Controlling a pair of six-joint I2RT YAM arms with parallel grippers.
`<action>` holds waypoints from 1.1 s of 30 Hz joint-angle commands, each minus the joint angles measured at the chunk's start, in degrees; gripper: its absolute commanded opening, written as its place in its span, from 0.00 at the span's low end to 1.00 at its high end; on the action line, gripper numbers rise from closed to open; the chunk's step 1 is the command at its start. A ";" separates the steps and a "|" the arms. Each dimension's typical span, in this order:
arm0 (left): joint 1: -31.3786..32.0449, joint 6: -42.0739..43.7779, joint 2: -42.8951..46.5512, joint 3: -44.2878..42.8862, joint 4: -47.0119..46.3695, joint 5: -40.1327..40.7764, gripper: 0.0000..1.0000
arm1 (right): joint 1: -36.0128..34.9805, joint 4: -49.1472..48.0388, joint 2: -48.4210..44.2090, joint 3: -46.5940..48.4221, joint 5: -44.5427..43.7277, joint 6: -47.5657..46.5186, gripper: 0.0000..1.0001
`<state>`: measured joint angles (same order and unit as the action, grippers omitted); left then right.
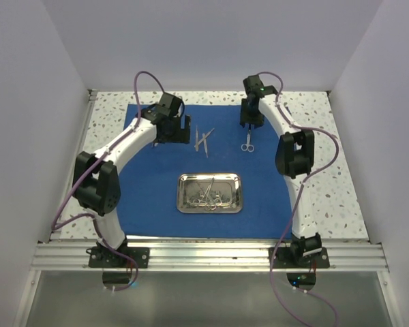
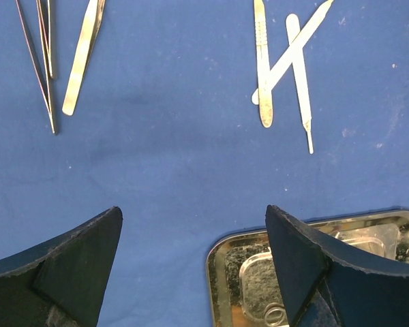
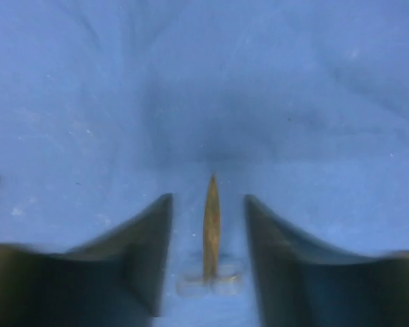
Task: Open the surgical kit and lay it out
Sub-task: Place the medical item in the surgical kit, then pick up the medical item from the container.
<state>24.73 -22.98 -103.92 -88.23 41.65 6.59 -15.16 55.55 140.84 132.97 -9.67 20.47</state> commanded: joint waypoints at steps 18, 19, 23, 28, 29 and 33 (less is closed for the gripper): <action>18.33 -1.45 5.57 8.85 -5.26 -6.33 0.89 | -1.72 -11.25 -40.45 -45.50 8.52 5.89 0.91; 19.47 -1.54 5.57 9.47 -5.70 -6.33 0.88 | -1.80 -10.90 -41.94 -46.65 9.14 6.25 0.91; 22.29 -1.89 4.00 12.20 -7.98 -7.12 0.87 | -2.33 -10.11 -50.55 -52.62 9.58 6.95 0.91; 23.87 -3.12 1.18 12.20 -8.25 -2.20 0.86 | -2.33 -8.18 -57.59 -56.93 10.63 6.87 0.91; 23.96 -3.12 0.74 12.03 -8.42 -1.59 0.85 | -2.25 -7.83 -58.91 -58.33 10.73 6.78 0.91; 23.96 -2.24 -1.98 10.09 -8.95 0.00 0.84 | -2.24 -6.77 -64.44 -62.29 9.76 6.43 0.91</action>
<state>48.82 -24.93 -104.03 -76.07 35.16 3.84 -17.34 47.27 80.93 72.49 -0.49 26.81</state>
